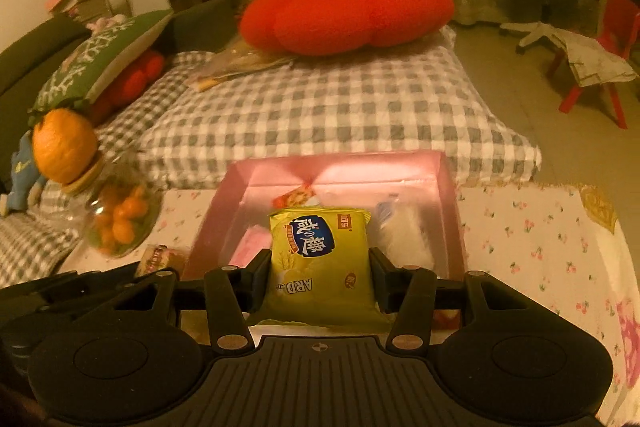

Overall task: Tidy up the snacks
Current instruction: 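Lift the cake packet and chip bag and carry them over the box, then lower both snacks into the box and open both tools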

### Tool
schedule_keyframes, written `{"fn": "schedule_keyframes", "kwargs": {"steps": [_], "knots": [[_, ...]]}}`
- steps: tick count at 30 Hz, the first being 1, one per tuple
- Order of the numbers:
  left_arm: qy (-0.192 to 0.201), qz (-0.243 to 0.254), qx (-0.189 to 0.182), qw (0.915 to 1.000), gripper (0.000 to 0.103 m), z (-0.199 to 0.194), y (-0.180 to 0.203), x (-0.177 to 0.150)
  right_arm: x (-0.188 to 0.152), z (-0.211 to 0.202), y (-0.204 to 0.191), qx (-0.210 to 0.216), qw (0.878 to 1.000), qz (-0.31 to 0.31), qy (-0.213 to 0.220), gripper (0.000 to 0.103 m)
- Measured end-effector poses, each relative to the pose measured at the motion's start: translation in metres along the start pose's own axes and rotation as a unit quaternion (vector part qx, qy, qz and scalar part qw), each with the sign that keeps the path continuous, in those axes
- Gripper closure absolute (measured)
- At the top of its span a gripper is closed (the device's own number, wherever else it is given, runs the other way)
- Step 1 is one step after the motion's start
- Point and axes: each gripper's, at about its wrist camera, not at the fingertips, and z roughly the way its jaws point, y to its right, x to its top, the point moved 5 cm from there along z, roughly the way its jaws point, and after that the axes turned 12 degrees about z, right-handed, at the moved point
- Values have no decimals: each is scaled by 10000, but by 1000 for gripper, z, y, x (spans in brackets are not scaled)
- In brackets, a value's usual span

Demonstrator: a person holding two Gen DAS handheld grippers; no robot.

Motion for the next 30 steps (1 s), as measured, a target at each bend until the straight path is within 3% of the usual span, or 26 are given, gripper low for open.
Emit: {"fn": "schedule_keyframes", "kwargs": {"steps": [5, 9, 16, 24, 30], "knots": [[-295, 132, -270, 9991, 72, 26, 4, 13, 8, 23, 12, -225, 9997, 17, -17, 53], [-321, 403, -151, 9986, 72, 39, 8, 20, 13, 41, 24, -330, 9994, 124, -29, 53], [-457, 243, -37, 9987, 72, 60, 5, 29, 25, 63, 32, -448, 9989, -25, 106, 53], [-443, 590, 161, 9971, 71, 67, 16, 36, 28, 80, 30, -485, 9987, -122, 41, 53], [-530, 588, 288, 9964, 71, 72, 16, 35, 22, 87, 32, -556, 9983, -160, -29, 53]]}}
